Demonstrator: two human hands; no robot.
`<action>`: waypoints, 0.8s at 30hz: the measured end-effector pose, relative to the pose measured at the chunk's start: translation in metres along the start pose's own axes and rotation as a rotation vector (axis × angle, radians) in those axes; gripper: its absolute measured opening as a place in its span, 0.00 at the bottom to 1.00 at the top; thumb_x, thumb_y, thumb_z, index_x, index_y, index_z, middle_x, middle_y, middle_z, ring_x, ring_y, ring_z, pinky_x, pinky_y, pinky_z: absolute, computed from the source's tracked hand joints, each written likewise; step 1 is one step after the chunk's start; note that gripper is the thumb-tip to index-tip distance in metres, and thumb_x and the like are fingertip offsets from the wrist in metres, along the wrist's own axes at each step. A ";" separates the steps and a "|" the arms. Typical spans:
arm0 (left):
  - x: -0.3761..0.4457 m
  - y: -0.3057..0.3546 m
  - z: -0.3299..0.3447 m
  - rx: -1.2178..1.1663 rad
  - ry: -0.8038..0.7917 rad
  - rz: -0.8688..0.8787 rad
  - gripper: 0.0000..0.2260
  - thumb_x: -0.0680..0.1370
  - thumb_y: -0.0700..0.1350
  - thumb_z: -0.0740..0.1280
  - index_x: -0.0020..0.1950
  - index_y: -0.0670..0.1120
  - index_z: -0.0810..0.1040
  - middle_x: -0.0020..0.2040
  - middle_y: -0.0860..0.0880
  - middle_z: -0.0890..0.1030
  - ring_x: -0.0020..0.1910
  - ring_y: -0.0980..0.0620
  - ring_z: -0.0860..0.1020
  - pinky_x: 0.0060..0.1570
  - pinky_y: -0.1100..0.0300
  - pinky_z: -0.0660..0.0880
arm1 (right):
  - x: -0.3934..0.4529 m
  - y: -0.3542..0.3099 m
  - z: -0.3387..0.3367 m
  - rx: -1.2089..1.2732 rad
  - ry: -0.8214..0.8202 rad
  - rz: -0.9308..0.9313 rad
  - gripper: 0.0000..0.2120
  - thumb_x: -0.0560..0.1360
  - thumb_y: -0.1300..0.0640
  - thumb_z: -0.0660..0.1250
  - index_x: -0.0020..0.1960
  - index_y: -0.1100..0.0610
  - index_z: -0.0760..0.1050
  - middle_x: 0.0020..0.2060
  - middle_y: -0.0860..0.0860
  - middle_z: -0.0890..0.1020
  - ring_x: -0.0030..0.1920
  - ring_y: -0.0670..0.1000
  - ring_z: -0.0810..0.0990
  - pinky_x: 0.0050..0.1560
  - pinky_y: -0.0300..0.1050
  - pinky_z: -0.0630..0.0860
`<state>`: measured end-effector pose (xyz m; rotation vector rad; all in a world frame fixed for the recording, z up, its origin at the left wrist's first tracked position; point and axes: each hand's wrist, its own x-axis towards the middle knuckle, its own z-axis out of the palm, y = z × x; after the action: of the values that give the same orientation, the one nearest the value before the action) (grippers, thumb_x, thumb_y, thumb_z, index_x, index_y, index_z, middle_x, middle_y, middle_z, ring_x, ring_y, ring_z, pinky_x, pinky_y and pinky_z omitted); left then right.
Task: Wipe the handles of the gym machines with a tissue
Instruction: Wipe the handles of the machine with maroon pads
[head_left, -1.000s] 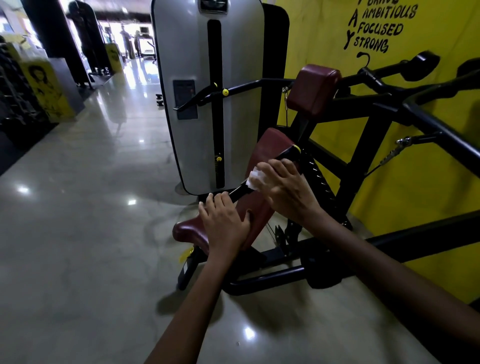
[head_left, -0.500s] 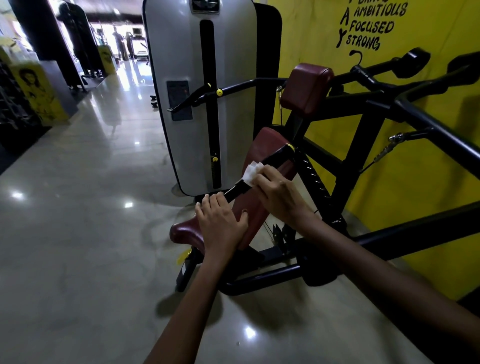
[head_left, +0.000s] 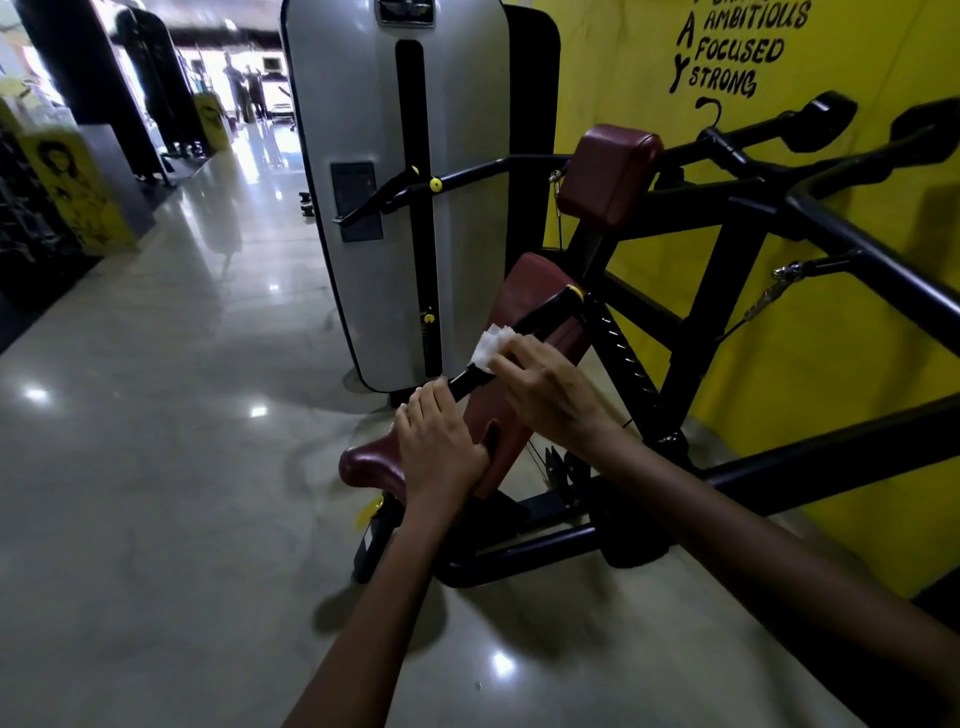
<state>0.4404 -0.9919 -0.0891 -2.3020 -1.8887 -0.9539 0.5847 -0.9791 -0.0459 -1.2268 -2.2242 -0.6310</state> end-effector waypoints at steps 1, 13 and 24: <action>0.000 0.000 0.001 -0.016 0.005 0.037 0.34 0.73 0.58 0.68 0.70 0.37 0.65 0.65 0.38 0.72 0.66 0.40 0.70 0.67 0.44 0.64 | -0.001 0.002 -0.002 0.013 0.024 0.018 0.09 0.71 0.68 0.59 0.49 0.63 0.75 0.48 0.61 0.78 0.42 0.58 0.78 0.37 0.52 0.77; -0.005 0.004 -0.003 0.134 -0.102 0.137 0.42 0.75 0.59 0.63 0.77 0.39 0.45 0.75 0.39 0.58 0.74 0.41 0.58 0.73 0.47 0.55 | 0.002 0.012 -0.011 0.136 0.239 0.248 0.10 0.77 0.61 0.58 0.49 0.64 0.77 0.42 0.59 0.77 0.41 0.56 0.78 0.36 0.47 0.79; 0.001 -0.002 0.008 0.133 0.005 0.159 0.39 0.66 0.54 0.73 0.71 0.35 0.66 0.60 0.37 0.75 0.58 0.38 0.76 0.57 0.42 0.74 | 0.002 0.025 -0.014 0.147 0.251 0.216 0.12 0.77 0.60 0.62 0.55 0.64 0.79 0.41 0.58 0.75 0.38 0.53 0.78 0.32 0.47 0.80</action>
<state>0.4425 -0.9873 -0.0959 -2.3270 -1.6809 -0.7898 0.6084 -0.9738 -0.0303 -1.2194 -1.8676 -0.4962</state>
